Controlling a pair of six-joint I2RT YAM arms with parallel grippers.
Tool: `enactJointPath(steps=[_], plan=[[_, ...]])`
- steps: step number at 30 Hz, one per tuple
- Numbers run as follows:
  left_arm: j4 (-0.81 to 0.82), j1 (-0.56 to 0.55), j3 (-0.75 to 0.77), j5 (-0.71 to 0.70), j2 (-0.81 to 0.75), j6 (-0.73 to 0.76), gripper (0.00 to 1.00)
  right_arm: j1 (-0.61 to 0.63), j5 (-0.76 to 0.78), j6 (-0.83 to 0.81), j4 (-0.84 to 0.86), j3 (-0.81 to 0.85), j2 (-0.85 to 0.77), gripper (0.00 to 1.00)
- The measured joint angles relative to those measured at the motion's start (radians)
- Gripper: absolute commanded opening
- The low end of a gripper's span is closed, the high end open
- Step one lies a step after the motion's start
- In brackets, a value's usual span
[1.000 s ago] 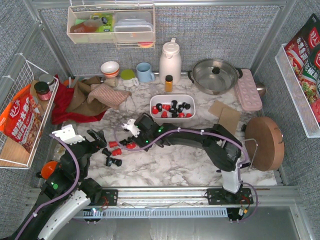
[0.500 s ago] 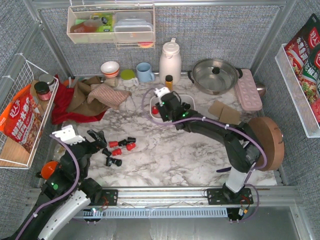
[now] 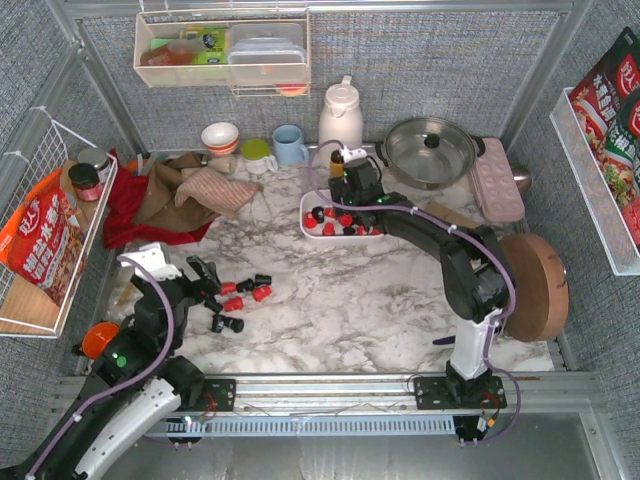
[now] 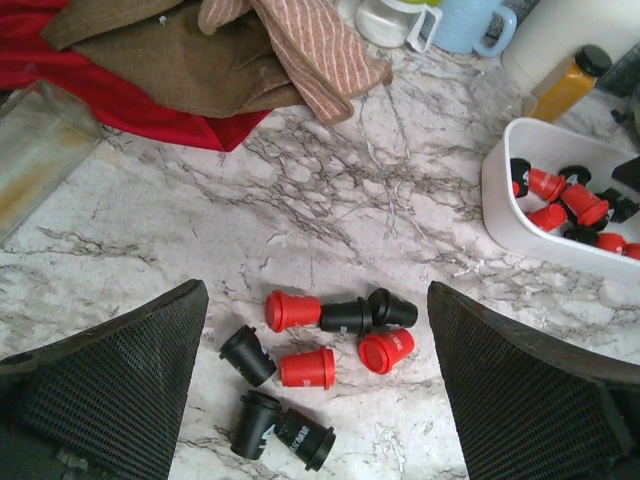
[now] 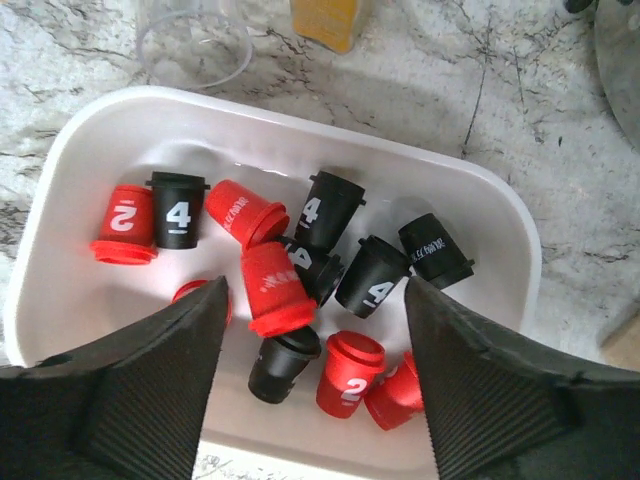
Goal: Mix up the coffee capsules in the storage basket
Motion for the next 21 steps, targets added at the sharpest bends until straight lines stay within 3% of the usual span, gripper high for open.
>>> enactJointPath(steps=[7, 21], plan=[[0.001, 0.0, -0.001, 0.015, 0.066, 0.001, 0.99, 0.008, -0.07, -0.014, -0.084, -0.02, -0.138, 0.84], [0.045, 0.0, -0.002, 0.002, 0.192, -0.027, 0.99, 0.091, -0.13, -0.069, -0.113, -0.425, -0.562, 0.84]])
